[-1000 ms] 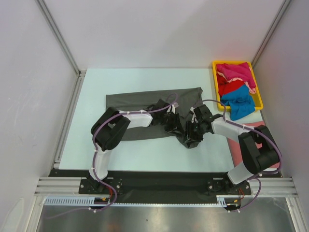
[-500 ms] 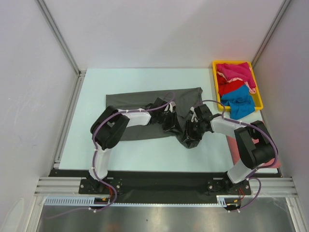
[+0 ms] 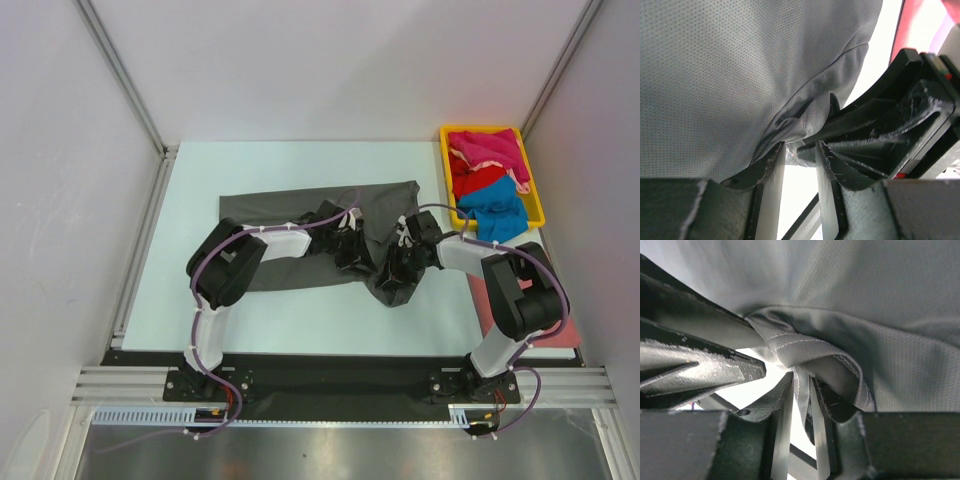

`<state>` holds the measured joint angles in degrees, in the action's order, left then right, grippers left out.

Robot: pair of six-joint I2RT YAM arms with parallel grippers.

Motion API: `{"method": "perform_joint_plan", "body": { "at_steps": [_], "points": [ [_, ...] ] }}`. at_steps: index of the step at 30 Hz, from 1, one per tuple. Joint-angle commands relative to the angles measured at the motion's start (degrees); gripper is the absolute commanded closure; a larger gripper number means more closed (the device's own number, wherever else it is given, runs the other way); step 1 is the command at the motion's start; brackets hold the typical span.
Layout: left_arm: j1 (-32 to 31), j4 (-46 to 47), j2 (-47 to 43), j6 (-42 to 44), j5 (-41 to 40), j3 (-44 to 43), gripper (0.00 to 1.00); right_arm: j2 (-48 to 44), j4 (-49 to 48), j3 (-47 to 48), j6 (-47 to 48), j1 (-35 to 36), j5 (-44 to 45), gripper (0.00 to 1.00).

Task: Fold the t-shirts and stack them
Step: Fold the tshirt

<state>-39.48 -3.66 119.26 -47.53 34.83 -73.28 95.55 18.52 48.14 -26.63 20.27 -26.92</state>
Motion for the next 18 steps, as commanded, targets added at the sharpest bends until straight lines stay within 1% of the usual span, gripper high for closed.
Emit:
{"method": "perform_joint_plan", "body": {
  "at_steps": [1,5,11,13,16,18],
  "points": [
    [0.2,-0.2,-0.9,1.3,1.2,-2.0,0.64,1.3,-2.2,2.0,-0.2,-0.4,0.5,0.75],
    [0.5,-2.0,-2.4,2.7,0.4,-2.0,0.64,1.8,-3.8,2.2,-1.0,-0.5,-2.0,0.80],
    [1.2,-5.3,-6.0,5.4,-1.6,-2.3,0.64,3.2,-5.2,2.0,-1.9,-0.6,-3.1,0.81],
    [1.3,-6.2,-7.2,6.4,-2.2,-2.5,0.63,2.7,-5.0,1.9,-2.0,-0.7,-2.5,0.86],
    [1.5,-8.3,-9.1,8.2,-3.2,-2.8,0.63,1.1,-3.5,2.5,-1.4,-0.7,-1.9,0.87],
    [1.6,-9.7,-10.6,9.2,-4.0,-2.6,0.63,-0.1,-1.7,3.0,-1.1,-0.6,-2.1,0.93]
  ]
}}
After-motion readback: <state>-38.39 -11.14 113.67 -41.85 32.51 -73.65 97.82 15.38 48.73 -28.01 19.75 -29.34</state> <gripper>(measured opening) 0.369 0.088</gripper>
